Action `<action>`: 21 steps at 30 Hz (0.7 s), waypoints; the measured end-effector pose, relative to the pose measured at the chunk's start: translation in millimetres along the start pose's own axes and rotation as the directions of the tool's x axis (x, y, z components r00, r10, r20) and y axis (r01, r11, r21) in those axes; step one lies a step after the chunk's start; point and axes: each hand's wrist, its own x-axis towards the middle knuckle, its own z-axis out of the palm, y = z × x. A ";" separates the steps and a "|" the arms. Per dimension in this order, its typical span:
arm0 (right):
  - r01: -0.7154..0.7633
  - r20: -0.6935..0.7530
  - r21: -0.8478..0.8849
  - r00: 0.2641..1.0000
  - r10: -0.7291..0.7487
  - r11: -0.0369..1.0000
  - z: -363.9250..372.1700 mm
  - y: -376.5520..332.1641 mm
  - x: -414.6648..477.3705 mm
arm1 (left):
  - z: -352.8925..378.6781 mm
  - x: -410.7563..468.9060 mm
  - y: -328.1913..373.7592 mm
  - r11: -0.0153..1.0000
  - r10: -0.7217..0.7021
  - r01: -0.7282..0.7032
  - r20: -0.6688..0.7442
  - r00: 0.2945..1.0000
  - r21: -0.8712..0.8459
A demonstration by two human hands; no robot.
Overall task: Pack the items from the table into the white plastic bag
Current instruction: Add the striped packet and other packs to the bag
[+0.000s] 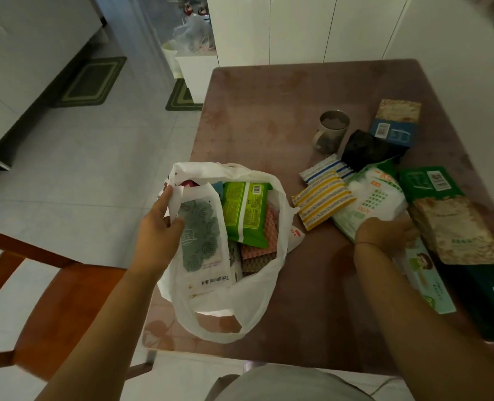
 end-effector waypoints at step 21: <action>0.302 0.361 0.096 0.877 -0.316 0.948 72.0 -76.0 -7.3 | 2.6 -0.9 1.1 0.998 -0.007 0.008 -0.009 1.000 0.059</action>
